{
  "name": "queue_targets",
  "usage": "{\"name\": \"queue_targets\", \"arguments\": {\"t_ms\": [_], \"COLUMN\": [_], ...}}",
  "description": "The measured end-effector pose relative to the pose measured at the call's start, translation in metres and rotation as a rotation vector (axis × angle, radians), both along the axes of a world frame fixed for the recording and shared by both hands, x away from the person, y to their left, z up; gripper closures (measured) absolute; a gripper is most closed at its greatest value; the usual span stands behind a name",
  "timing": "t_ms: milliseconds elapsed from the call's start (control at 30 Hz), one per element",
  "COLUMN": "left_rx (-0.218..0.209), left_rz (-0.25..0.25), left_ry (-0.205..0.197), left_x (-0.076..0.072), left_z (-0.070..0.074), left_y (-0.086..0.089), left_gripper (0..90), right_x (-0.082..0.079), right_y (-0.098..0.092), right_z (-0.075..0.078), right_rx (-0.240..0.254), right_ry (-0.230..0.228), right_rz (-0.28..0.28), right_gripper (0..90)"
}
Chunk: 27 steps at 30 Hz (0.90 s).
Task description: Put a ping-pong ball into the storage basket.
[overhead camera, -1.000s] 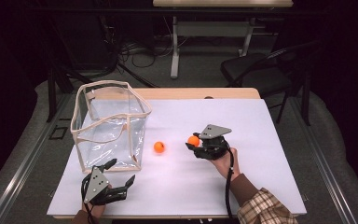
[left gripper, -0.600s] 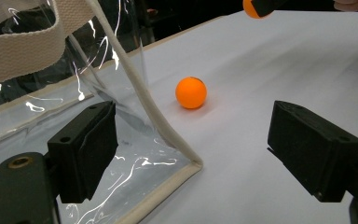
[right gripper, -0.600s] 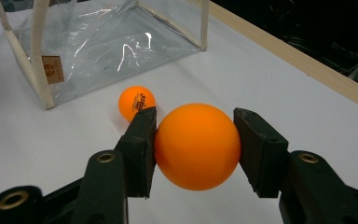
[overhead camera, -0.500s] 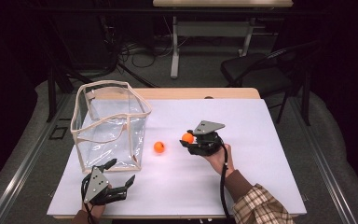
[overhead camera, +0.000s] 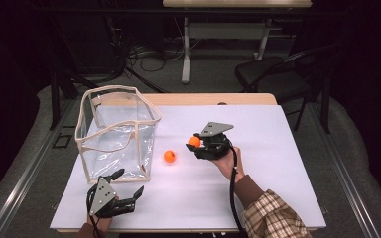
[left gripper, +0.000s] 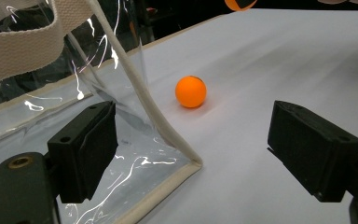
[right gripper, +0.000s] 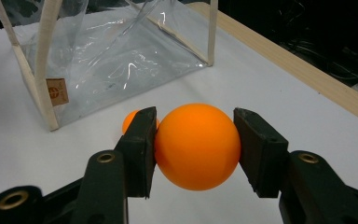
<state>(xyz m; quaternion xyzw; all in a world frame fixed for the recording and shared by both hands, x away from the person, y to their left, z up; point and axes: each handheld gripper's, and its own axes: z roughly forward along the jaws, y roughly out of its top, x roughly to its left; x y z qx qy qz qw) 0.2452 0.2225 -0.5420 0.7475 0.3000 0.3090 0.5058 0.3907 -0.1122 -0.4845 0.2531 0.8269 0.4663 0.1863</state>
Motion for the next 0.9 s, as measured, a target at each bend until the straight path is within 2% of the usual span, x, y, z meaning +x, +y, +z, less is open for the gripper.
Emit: {"name": "queue_targets", "arguments": {"t_ms": [500,900], "left_rx": [-0.002,0.002], "left_rz": [-0.003,-0.002], "left_ry": [0.009,0.001], "left_x": [0.001,0.0], "left_z": [-0.001,0.0], "left_y": [-0.001,0.0], "left_gripper": [15.8,15.8], "right_x": [0.01,0.018], "right_y": [0.013,0.023], "right_z": [0.002,0.006], "right_rx": [-0.003,-0.003], "right_ry": [0.002,0.007], "right_rz": [0.023,0.033], "right_gripper": [51.1,51.1]}}
